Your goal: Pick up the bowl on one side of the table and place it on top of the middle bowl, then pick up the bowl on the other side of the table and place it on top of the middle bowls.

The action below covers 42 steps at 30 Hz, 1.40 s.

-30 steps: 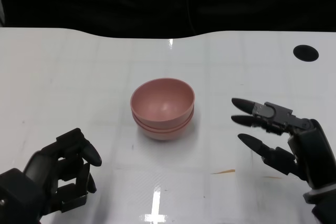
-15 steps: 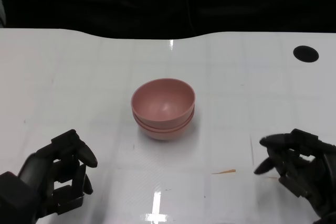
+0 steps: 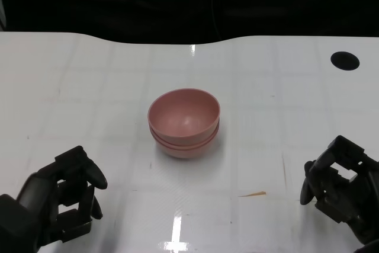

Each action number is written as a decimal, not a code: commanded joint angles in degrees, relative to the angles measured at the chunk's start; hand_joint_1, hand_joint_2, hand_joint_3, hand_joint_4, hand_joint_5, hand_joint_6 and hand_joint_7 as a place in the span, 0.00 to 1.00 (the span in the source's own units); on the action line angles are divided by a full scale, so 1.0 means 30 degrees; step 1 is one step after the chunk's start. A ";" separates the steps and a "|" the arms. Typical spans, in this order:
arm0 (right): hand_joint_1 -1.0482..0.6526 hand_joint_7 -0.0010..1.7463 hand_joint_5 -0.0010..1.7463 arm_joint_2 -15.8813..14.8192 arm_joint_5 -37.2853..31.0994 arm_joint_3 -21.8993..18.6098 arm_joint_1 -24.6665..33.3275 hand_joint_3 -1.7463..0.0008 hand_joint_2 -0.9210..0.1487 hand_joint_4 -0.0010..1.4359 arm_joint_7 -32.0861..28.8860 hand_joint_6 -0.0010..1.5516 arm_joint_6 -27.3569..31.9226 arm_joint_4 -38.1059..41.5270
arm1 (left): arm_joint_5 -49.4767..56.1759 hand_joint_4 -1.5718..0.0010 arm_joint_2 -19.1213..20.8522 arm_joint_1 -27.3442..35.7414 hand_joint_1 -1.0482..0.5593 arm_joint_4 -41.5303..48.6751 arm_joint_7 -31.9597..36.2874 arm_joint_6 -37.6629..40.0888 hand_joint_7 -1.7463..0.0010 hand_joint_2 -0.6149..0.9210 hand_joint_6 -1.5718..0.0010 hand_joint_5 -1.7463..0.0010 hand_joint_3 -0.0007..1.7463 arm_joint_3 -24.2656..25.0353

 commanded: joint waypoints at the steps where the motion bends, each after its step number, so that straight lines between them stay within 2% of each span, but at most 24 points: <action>1: 0.54 0.92 1.00 0.0137 -0.0260 -0.0028 0.0489 0.41 0.31 0.60 0.0045 0.44 0.0132 -0.0565 | -0.0170 0.52 0.0248 0.0096 0.77 -0.0260 -0.0095 0.0145 0.00 0.85 0.64 0.00 0.67 0.0183; 7: 0.54 0.86 1.00 0.0139 -0.0321 0.0215 0.0986 0.42 0.33 0.61 0.0736 0.49 0.0619 -0.0709 | -0.0293 0.53 0.0299 0.0003 0.77 -0.0138 -0.0293 -0.0097 0.00 0.85 0.64 0.00 0.67 0.0164; 14: 0.54 0.86 1.00 0.0204 -0.0343 0.0094 0.1001 0.41 0.32 0.61 0.0962 0.49 0.0707 -0.0773 | -0.0281 0.53 0.0277 0.0001 0.77 -0.0117 -0.0351 -0.0159 0.00 0.85 0.65 0.00 0.68 0.0193; 15: 0.54 0.86 1.00 0.0143 0.0559 -0.0020 0.1033 0.41 0.32 0.61 0.0998 0.49 0.2159 -0.1241 | -0.0223 0.53 0.0278 0.0030 0.77 -0.0163 -0.0315 -0.0174 0.00 0.85 0.65 0.00 0.68 0.0180; 17: 0.58 0.80 0.97 0.0062 0.1719 -0.0199 0.1105 0.35 0.38 0.64 0.1036 0.54 0.4208 -0.1981 | -0.0150 0.52 0.0279 0.0068 0.76 -0.0220 -0.0269 -0.0195 0.00 0.84 0.64 0.00 0.68 0.0164; 19: 0.58 0.78 0.96 0.0047 0.2199 -0.0376 0.1147 0.33 0.39 0.65 0.1108 0.55 0.5233 -0.2434 | -0.0187 0.52 0.0238 0.0087 0.76 -0.0302 -0.0217 -0.0024 0.00 0.83 0.64 0.00 0.68 0.0180; 22: 0.59 0.81 0.98 0.0065 0.2575 -0.0682 0.1054 0.35 0.36 0.63 0.1350 0.52 0.6115 -0.2682 | -0.0504 0.53 0.0115 0.0062 0.75 -0.0442 -0.0217 0.0399 0.00 0.84 0.64 0.00 0.68 0.0253; 42: 0.58 0.84 1.00 0.0278 0.2357 -0.1195 0.0888 0.37 0.36 0.62 0.1997 0.50 0.6585 -0.2545 | -0.0441 0.53 0.0179 0.0102 0.75 -0.0592 0.0001 0.0613 0.00 0.83 0.64 0.00 0.69 0.0174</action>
